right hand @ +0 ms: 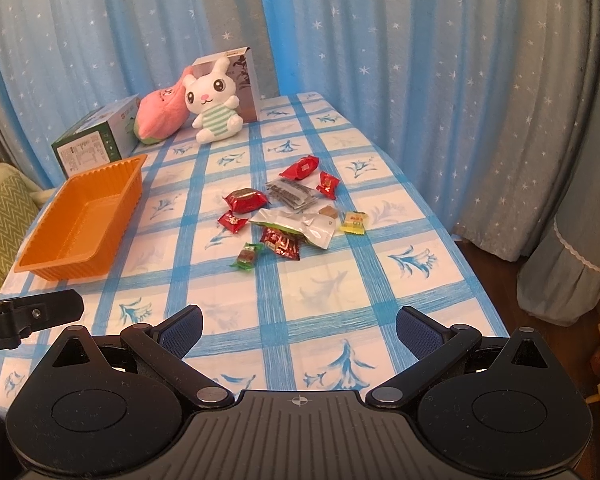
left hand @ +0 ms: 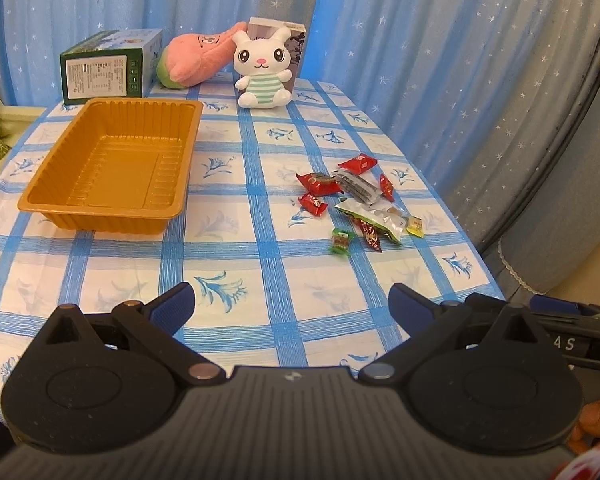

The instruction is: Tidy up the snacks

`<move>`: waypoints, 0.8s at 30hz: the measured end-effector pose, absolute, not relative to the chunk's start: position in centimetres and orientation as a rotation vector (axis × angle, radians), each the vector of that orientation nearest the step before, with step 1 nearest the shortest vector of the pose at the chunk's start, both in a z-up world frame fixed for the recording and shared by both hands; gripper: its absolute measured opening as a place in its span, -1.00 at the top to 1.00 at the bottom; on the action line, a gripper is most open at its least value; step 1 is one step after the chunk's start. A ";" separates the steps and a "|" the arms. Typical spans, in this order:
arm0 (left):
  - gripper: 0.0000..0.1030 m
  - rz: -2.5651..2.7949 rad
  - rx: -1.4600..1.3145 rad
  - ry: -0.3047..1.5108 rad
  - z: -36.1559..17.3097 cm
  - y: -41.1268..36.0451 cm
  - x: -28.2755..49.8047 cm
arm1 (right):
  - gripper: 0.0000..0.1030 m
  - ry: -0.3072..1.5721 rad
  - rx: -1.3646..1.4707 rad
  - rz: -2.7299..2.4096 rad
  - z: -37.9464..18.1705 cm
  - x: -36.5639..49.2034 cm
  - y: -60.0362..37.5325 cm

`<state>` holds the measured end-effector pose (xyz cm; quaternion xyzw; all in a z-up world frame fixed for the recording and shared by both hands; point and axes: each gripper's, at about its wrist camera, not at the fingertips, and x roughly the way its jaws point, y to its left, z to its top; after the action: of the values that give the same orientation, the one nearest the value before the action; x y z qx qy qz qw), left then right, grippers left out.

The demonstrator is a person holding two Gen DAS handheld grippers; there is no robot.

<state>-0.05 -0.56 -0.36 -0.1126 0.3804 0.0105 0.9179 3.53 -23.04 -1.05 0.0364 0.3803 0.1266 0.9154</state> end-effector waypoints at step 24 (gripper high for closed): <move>-0.26 -0.149 -0.169 0.831 -8.5 -2.9 12.5 | -0.42 0.824 0.174 0.232 -7.1 12.8 -24.2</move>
<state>12.50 -2.94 -8.52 -0.0818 0.4029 -0.0723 0.9087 12.80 -24.24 -7.09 0.0841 0.3989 0.1125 0.9062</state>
